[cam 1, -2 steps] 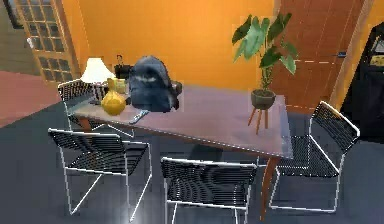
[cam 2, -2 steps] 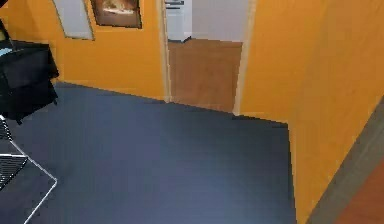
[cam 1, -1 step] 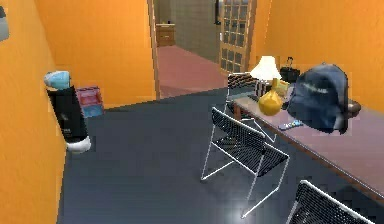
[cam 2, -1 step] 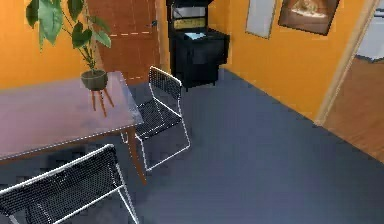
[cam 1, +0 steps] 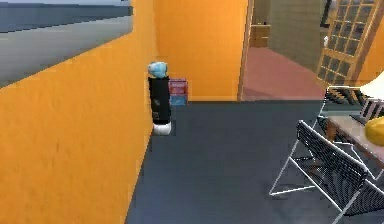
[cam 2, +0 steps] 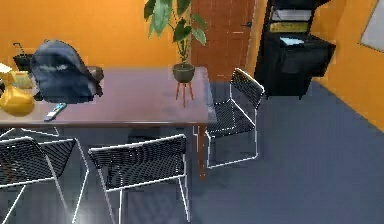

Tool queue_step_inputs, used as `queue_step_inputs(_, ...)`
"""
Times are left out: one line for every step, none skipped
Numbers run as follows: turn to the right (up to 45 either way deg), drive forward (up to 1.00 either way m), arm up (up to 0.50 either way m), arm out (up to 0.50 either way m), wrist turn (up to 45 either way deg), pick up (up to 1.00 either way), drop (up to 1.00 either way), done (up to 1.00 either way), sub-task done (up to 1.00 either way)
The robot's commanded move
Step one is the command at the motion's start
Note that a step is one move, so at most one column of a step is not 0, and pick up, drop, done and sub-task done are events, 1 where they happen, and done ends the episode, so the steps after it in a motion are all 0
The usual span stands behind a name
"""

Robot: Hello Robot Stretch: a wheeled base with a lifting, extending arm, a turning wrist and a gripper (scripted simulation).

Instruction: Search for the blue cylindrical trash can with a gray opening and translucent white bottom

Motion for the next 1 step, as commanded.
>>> queue_step_inputs(0.0, 1.00, 0.00, 0.00, 0.0, 0.00, 0.00, 0.00, 0.00)
